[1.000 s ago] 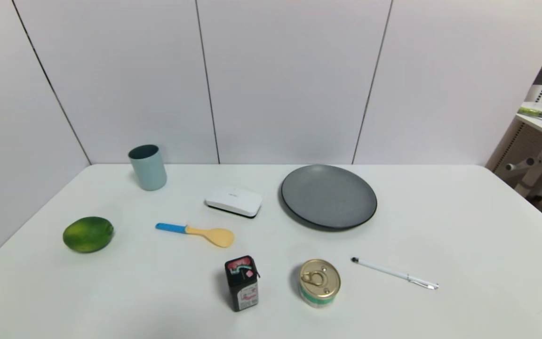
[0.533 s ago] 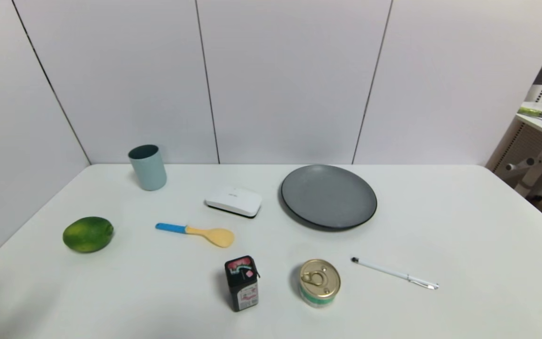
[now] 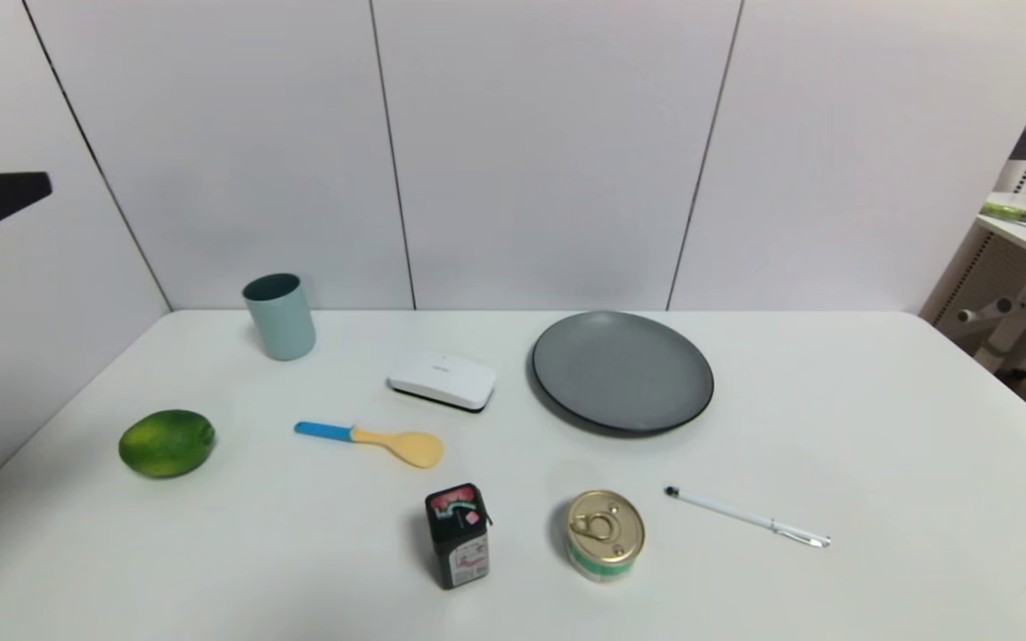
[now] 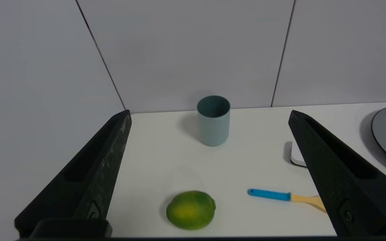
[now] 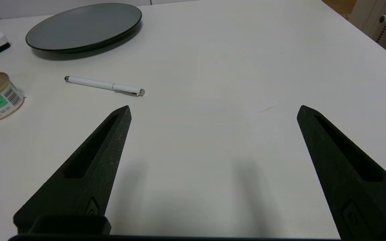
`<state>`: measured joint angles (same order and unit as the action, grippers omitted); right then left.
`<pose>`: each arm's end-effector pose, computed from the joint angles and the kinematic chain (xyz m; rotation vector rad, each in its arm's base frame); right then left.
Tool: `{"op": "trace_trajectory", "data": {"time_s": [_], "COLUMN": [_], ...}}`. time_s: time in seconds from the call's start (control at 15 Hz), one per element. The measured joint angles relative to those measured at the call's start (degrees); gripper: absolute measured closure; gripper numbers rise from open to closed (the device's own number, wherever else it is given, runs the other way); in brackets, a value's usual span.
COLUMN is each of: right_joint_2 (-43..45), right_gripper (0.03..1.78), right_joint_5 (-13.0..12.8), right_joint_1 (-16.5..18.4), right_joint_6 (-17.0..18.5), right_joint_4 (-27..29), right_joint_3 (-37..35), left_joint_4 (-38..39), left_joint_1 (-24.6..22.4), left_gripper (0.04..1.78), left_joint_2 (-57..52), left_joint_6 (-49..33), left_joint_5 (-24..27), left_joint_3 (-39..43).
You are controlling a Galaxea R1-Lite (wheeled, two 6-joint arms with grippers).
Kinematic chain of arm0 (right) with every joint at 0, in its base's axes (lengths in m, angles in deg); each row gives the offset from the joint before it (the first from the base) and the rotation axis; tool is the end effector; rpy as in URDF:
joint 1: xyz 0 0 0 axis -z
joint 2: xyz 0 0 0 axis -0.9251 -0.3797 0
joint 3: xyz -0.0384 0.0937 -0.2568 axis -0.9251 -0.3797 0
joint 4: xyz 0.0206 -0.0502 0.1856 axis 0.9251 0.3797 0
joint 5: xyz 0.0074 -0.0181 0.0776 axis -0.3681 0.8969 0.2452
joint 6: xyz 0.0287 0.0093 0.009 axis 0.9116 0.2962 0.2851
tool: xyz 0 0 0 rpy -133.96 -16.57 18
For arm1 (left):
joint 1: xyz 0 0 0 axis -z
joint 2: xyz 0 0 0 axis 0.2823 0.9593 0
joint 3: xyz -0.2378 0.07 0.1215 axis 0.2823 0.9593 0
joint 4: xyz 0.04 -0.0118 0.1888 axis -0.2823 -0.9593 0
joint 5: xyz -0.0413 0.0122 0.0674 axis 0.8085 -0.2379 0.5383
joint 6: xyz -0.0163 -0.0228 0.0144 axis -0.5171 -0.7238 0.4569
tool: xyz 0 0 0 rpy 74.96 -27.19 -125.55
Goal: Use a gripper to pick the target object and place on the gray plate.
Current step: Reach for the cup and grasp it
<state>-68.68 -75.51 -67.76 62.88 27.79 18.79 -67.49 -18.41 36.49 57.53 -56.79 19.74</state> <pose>0.0123 -0.0014 0.0754 0.0707 0.0312 -0.0455 0.1645 0.0056 0.3131 0.0912 0.0213 0.0275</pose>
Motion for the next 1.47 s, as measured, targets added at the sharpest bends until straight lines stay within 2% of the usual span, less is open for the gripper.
{"op": "trace_trajectory", "data": {"time_s": [0.4, 0.6, 0.87, 1.0, 1.13, 1.47], "right_joint_2": [0.0, 0.0, 0.0, 0.0, 0.0, 0.0], "right_gripper": [0.1, 0.1, 0.1, 0.1, 0.1, 0.1], "right_joint_5": [0.0, -0.02, 0.0, -0.02, -0.02, -0.02], "right_joint_1": [0.0, 0.0, 0.0, 0.0, 0.0, 0.0], "right_joint_6": [0.01, 0.0, 0.0, 0.0, 0.0, 0.01], "right_joint_4": [0.0, -0.02, 0.0, 0.0, 0.0, 0.0], "right_joint_3": [0.0, 0.0, 0.0, 0.0, 0.0, 0.0], "left_joint_4": [-0.05, -2.38, -13.13, -16.45, -16.6, -16.65], "left_joint_1": [0.17, 0.5, 0.63, 0.63, 0.52, 0.37], "left_gripper": [0.13, 0.13, 0.13, 0.13, 0.13, 0.13], "left_joint_2": [20.5, 28.96, 36.94, 39.66, 41.78, 46.03], "left_joint_6": [1.94, 1.52, -0.52, -4.24, -6.18, -6.81], "left_joint_5": [0.17, 0.89, 3.06, 4.66, 4.74, 4.94], "left_joint_3": [-17.23, -24.64, -33.62, -35.3, -35.78, -35.83]}}
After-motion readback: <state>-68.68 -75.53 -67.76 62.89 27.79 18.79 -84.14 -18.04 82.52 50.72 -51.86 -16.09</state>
